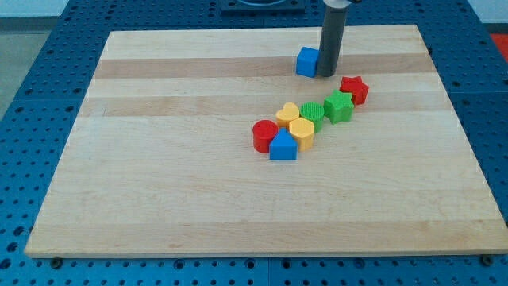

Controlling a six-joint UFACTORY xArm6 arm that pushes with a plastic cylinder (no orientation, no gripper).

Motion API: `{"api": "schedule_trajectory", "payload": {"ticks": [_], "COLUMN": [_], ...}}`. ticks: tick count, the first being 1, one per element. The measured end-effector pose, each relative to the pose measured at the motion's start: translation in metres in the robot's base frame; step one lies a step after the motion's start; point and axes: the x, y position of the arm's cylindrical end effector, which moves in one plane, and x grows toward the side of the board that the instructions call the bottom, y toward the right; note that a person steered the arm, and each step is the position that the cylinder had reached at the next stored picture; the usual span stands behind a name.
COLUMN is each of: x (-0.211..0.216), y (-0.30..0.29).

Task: Move the red star slightly to the right

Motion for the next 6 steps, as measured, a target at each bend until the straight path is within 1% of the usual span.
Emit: {"api": "schedule_trajectory", "payload": {"ticks": [2,4,6], "x": [0.018,0.046,0.046], "y": [0.0,0.006,0.052]}}
